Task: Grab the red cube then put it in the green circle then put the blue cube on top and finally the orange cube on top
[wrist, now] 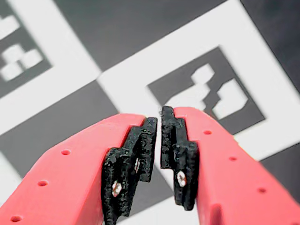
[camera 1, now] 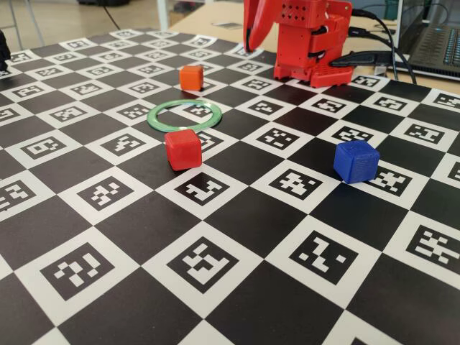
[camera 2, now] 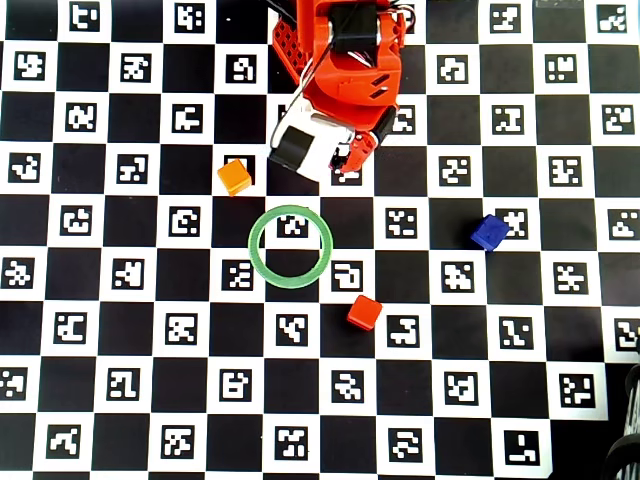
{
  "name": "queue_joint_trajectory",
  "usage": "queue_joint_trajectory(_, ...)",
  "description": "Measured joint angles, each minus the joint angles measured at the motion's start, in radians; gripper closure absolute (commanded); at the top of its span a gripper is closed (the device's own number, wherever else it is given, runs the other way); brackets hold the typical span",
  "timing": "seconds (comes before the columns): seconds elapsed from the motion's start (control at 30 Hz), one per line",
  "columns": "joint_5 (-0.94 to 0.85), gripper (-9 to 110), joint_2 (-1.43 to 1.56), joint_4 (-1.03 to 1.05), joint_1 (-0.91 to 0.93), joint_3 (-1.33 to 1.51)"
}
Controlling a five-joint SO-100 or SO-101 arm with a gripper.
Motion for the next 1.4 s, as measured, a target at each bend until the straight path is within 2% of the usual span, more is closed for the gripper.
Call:
queue_joint_trajectory(0.13, 0.14, 106, -0.239, 0.167, -0.058, -0.288)
queue_joint_trajectory(0.27, 0.267, 98, -0.486, 0.302, -0.103, -0.588)
queue_joint_trajectory(0.53, 0.528, 76, -0.756, 0.305, -0.106, -0.9)
queue_joint_trajectory(0.73, 0.723, 58, -0.922, 0.305, -0.046, -1.028)
queue_joint_trajectory(0.83, 0.811, 53, -1.011, 0.305, -0.025, -1.078)
queue_joint_trajectory(1.1, 0.951, 53, -1.131, 0.285, -0.021, -1.092)
queue_joint_trajectory(1.4, 1.019, 53, -1.147, 0.089, -0.061, -0.962)
